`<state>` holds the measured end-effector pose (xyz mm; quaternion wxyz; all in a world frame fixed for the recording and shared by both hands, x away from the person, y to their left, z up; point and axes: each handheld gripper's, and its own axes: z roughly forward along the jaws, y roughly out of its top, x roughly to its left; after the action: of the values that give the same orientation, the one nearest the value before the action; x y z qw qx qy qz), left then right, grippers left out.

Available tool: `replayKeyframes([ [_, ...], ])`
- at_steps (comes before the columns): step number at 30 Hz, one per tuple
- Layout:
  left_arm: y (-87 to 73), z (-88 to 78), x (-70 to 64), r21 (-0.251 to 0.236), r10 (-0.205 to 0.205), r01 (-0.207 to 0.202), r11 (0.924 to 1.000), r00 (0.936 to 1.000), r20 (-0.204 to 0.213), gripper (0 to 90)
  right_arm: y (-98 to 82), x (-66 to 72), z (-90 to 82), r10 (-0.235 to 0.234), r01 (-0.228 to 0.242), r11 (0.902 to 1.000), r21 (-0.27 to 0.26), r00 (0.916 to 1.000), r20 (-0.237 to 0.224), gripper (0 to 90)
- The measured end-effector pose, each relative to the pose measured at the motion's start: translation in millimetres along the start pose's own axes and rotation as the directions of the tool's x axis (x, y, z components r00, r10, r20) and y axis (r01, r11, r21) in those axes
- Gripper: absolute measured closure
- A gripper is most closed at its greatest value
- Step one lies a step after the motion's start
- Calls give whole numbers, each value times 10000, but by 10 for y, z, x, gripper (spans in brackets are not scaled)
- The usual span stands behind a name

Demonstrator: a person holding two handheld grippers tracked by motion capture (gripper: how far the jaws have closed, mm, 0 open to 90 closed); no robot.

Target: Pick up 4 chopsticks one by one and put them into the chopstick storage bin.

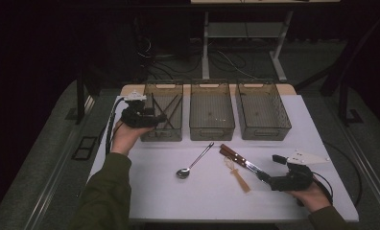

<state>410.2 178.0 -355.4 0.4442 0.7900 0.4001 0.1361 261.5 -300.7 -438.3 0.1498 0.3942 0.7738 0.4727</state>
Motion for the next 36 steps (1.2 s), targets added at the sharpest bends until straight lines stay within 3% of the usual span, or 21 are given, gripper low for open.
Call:
replayKeyframes([
  [3,-5,-45,-118,-113,59,-55,9999,9993,362,293,0,0,-2,-13,13,10000,8,10000,3,107],
  [7,-47,-90,-300,-121,552,-545,9984,9962,667,245,0,0,-1,3,-3,10000,12,10000,3,107],
  [14,-240,-105,-534,-249,919,-896,9957,9889,1165,196,-1,0,-2,-2,2,10000,23,10000,20,107],
  [20,-425,-104,-666,-220,1167,-1148,9931,9847,1292,165,-1,0,2,-3,3,10000,33,10000,37,107],
  [23,-505,-125,-720,-439,1236,-1187,9920,9833,1339,157,-1,1,-1,-33,33,10000,17,10000,26,107],
  [28,-641,-158,-764,-573,1211,-1143,9918,9836,1334,145,1,2,-7,-44,44,10000,6,10000,-4,107],
  [36,-859,-236,-811,-703,1512,-1437,9871,9817,1159,139,2,6,-13,-39,39,10000,-8,10000,6,107],
])
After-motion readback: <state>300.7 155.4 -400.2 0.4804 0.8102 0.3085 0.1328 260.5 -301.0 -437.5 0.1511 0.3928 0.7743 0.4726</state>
